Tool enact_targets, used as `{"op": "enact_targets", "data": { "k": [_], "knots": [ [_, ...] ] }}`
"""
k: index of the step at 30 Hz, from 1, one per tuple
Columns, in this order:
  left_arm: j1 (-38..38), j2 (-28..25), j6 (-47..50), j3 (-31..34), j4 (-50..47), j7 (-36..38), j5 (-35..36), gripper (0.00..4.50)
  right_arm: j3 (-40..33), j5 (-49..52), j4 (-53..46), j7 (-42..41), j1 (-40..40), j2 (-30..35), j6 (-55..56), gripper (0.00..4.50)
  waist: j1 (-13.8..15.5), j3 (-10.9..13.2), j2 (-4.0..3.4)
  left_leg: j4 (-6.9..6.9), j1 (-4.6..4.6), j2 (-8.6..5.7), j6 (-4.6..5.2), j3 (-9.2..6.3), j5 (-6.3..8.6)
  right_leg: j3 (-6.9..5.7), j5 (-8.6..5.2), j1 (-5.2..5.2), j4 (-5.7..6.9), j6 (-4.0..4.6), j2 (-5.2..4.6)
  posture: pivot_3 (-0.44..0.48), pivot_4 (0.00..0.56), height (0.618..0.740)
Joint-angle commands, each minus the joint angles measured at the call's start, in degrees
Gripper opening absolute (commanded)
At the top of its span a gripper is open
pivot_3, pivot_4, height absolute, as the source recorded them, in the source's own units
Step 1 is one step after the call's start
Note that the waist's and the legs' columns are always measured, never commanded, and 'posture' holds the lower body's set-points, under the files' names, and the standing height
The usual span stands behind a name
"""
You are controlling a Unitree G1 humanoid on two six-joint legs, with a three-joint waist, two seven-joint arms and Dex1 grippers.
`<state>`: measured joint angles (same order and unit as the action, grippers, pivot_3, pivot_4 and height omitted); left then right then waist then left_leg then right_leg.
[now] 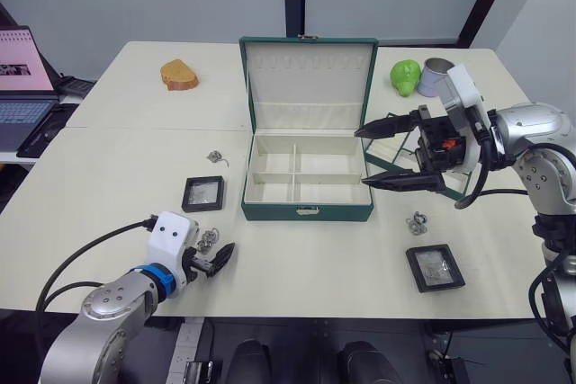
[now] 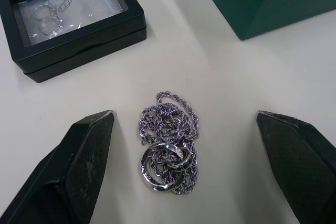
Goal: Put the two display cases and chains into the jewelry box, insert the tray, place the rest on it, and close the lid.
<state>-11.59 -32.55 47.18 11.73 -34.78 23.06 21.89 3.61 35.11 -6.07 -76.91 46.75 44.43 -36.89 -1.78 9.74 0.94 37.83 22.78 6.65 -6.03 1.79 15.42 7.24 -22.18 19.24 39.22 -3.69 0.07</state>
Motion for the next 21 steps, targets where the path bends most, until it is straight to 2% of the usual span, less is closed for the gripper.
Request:
{"op": "enact_targets", "data": {
  "k": [1, 12, 14, 21],
  "knots": [
    [-1.46, -0.35, 2.11, -1.15, 0.82, -0.05, -0.28, 3.63, -1.49, 0.81, -1.14, 0.4, 0.92, -0.05, 0.05, 4.5, 0.01, 0.0, 0.0, 0.0, 0.0, 0.0, 0.0, 0.0, 0.0, 0.0, 0.0, 0.0, 0.0, 0.0, 0.0, 0.0, 0.15, 0.74],
    [-1.51, -0.1, 1.45, -1.58, 1.57, -0.02, -1.11, 0.49, -1.54, 0.98, -1.13, 0.63, 0.89, 0.16, -0.07, 4.5, 0.0, 0.0, -0.01, 0.0, -0.01, 0.0, 0.0, 0.0, 0.0, 0.0, 0.0, -0.02, -0.01, 0.0, 0.0, 0.0, 0.15, 0.74],
    [-1.42, -0.04, 1.05, -1.59, 1.82, -0.03, -1.36, 0.1, -1.55, 0.97, -1.16, 0.67, 0.82, 0.15, -0.05, 4.5, 0.0, -0.01, -0.02, 0.0, -0.01, 0.0, 0.0, 0.0, 0.0, 0.0, 0.0, -0.02, -0.01, 0.0, 0.0, 0.0, 0.15, 0.74],
    [-0.42, 0.94, -0.97, -0.97, 2.74, -0.4, -1.71, 0.01, -1.48, 0.81, -1.01, 0.85, 0.67, 0.11, 0.02, 4.5, 0.02, -0.02, -0.04, 0.0, -0.02, 0.0, 0.0, -0.01, 0.0, -0.01, 0.0, -0.04, -0.02, 0.0, 0.0, 0.0, 0.15, 0.74]
  ]
}}
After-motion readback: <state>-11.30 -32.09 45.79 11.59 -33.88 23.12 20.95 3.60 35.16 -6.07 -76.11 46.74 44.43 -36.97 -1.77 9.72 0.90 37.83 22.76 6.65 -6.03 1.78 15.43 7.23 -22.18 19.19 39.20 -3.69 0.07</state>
